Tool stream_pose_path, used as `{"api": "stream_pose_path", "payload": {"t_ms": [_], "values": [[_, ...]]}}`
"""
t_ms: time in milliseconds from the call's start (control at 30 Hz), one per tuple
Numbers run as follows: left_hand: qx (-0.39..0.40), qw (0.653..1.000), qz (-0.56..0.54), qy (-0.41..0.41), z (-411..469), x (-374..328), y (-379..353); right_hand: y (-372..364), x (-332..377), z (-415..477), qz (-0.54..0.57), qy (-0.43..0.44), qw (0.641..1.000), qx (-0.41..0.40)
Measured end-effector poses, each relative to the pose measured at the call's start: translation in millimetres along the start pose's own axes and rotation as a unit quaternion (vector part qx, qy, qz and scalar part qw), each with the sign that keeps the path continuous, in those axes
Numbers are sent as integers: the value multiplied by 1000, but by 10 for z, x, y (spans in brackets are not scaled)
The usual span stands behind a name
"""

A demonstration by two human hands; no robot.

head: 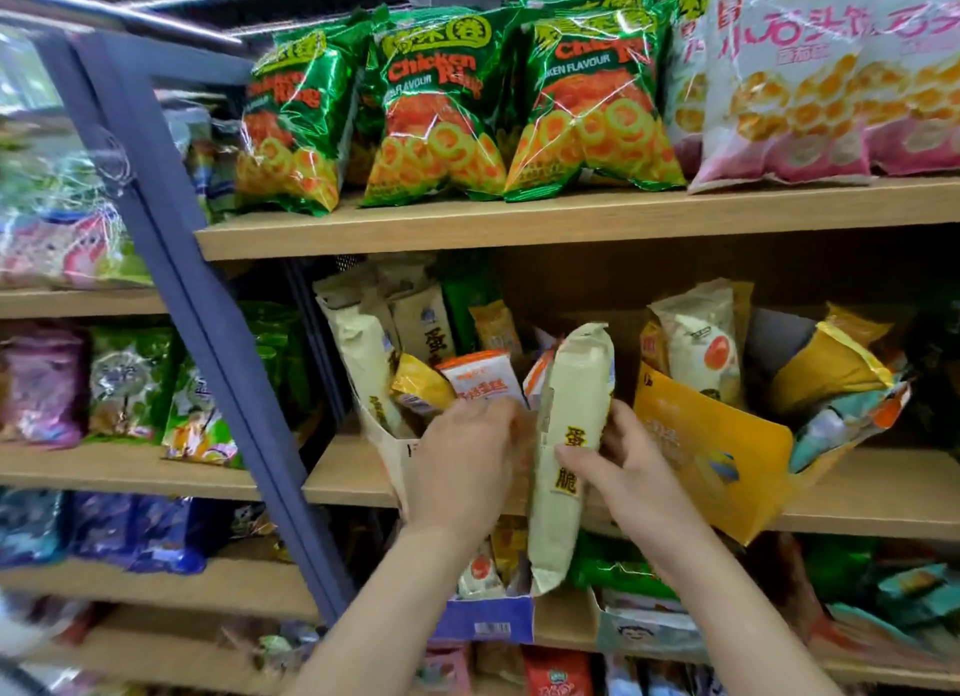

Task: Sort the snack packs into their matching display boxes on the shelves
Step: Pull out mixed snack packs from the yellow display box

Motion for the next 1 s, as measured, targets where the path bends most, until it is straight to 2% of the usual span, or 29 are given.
{"api": "stream_pose_path", "payload": {"t_ms": [167, 233, 300, 367, 433, 600, 767, 833, 933, 1000], "values": [[-30, 994, -103, -34, -52, -323, 73, 63, -13, 83, 20, -1, 999, -34], [-93, 990, -81, -71, -147, -228, 251, 97, -2, 94, 13, 11, 1000, -23], [-133, 988, -62, -36, -296, 76, 455, 93, 30, 78, 11, 27, 1000, 4], [-101, 991, -67, 49, -400, 456, 596, 59, 127, 40, 12, 36, 999, 23], [-33, 993, -79, 82, -431, 728, 579, 35, 243, 12, 22, 53, 998, 19], [-22, 998, -54, 17, -348, 815, 483, 163, 537, -106, 56, 117, 987, -94], [-83, 982, -86, -143, -306, 525, 519, 238, 901, -263, 98, 199, 945, -239], [-106, 979, -90, -149, -303, 521, 656, 156, 1017, -266, 97, 218, 933, -269], [-185, 964, -112, -157, -223, 610, 1031, -20, 1086, -215, 83, 220, 928, -290], [-190, 964, -73, -169, -64, 650, 1189, -119, 1110, -192, 74, 222, 926, -295]]}}
Point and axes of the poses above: each hand's wrist, its own z-axis towards the middle knuckle, its own y-axis out of the back of the hand, x = y × z, the point moved 5 cm from there along z, towards the middle knuckle, and after that the axes turned 9 degrees about -z, right-handed, at the moved point
